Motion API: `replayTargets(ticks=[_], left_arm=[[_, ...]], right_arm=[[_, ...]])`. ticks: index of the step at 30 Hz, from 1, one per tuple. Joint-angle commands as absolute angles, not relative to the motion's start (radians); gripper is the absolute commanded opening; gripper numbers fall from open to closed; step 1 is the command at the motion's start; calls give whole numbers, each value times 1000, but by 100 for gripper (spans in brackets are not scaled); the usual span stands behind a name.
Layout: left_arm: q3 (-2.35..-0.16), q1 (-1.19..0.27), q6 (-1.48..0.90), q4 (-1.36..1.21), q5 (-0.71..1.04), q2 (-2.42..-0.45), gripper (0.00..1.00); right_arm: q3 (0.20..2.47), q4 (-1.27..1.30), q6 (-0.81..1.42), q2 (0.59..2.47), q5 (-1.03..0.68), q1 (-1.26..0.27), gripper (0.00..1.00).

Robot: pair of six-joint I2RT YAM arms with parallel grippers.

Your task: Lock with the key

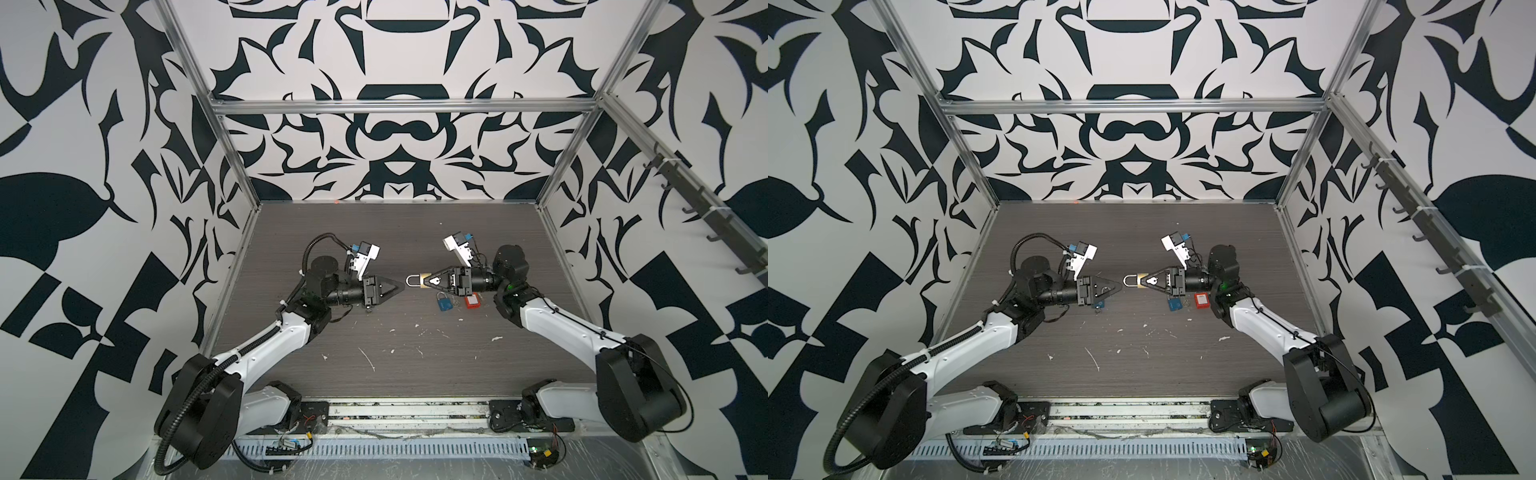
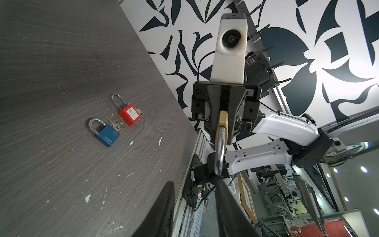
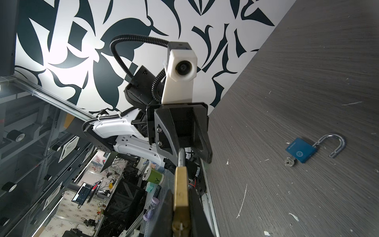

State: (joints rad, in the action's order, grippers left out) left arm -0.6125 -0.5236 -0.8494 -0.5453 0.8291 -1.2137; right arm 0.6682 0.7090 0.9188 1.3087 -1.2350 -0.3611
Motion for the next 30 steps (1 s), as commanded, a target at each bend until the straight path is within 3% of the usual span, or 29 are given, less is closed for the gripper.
replayTargets(ticks=[1, 14, 30], left_arm=[[-624, -524, -873, -620, 831, -1234, 36], [-629, -528, -966, -762, 849, -1311, 28], [-623, -528, -993, -792, 825, -1321, 31]], right_arm=[[675, 774, 930, 1298, -1256, -359, 0], [690, 656, 853, 1301, -1236, -361, 0], [706, 546, 785, 1289, -1214, -361, 0]])
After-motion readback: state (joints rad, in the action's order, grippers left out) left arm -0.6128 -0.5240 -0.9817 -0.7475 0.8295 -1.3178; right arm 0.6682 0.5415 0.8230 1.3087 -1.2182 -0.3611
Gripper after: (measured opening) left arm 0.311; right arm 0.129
